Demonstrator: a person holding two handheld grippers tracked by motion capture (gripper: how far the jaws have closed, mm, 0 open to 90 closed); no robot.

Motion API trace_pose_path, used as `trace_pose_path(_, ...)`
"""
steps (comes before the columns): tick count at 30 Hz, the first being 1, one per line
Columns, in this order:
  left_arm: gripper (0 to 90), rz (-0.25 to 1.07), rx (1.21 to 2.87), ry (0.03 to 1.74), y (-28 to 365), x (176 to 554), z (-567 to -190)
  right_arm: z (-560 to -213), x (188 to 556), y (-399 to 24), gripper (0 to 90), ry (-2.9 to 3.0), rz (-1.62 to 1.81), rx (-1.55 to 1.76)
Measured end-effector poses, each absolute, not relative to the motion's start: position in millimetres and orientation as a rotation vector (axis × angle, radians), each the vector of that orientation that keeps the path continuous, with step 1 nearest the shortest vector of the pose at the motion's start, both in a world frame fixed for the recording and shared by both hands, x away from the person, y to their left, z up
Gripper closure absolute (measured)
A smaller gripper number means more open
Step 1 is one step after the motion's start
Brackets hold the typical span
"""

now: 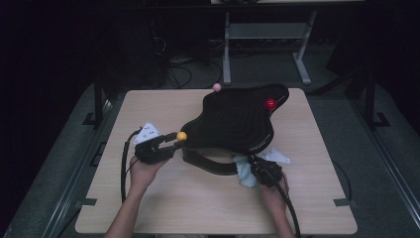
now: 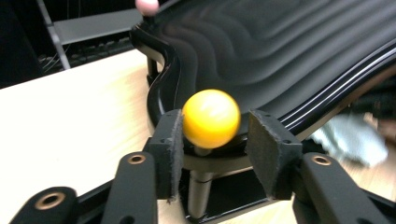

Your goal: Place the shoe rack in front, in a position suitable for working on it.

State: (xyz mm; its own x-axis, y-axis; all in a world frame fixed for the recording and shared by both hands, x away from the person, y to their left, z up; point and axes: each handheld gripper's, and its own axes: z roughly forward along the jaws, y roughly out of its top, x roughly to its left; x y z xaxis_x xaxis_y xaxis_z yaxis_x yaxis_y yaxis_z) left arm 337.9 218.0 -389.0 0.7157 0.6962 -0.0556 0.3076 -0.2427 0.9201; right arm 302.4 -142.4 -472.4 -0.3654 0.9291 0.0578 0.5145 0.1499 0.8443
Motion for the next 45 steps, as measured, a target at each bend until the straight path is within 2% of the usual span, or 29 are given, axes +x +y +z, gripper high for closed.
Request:
trace_pose_path(6, 55.2, 0.486, 1.818, 0.795, 222, 335, -385, -468, 299, -138, 81.4, 2.001, 1.106, 1.329)
trace_pose_path(10, 61.1, 0.491, 1.814, 0.801, 225, 336, -385, -472, 301, -154, 81.5, 1.939, 1.134, 1.396)
trace_pose_path(15, 64.2, 0.502, 1.826, 0.821, 222, 336, -387, -472, 299, -145, 81.9, 1.952, 1.123, 1.380)
trace_pose_path(34, 63.0, 0.521, 1.791, 0.854, 234, 336, -384, -473, 307, -105, 82.2, 2.063, 1.170, 1.330)
trace_pose_path(40, 66.2, 0.513, 1.806, 0.834, 229, 336, -386, -471, 303, -113, 82.1, 2.047, 1.186, 1.343)
trace_pose_path(45, 64.4, 0.525, 1.809, 0.838, 227, 337, -387, -467, 302, -125, 82.0, 2.006, 1.135, 1.353)
